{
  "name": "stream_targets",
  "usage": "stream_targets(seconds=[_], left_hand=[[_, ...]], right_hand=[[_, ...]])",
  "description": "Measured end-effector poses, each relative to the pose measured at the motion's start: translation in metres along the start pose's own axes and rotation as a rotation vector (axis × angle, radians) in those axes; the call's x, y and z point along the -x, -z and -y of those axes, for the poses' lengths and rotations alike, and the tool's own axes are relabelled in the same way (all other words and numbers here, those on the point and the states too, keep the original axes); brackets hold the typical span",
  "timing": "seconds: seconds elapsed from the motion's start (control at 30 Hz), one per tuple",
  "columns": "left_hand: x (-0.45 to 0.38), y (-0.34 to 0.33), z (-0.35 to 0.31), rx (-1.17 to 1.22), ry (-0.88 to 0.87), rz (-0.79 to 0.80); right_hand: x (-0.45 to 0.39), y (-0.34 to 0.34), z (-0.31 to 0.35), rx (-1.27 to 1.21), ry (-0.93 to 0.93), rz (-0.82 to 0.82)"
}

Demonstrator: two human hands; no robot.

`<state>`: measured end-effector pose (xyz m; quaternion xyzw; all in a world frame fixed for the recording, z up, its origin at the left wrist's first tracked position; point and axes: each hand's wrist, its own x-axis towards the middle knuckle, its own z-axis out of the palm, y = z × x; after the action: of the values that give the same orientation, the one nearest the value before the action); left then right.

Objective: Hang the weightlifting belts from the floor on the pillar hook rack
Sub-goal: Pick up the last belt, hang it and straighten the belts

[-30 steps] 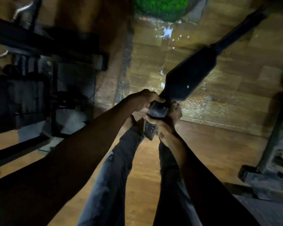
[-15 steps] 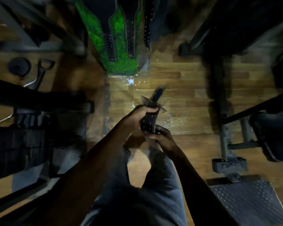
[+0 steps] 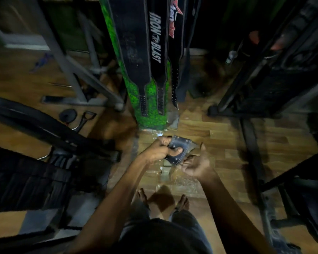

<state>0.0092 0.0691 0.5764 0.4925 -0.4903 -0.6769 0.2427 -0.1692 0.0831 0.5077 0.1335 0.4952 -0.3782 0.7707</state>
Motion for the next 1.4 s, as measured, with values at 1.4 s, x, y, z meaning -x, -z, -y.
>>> stream_targets(seconds=[1.4], left_hand=[[0.127, 0.212, -0.058, 0.682, -0.317, -0.607]], right_hand=[[0.050, -0.272, -0.055, 1.196, 0.357, 0.525]])
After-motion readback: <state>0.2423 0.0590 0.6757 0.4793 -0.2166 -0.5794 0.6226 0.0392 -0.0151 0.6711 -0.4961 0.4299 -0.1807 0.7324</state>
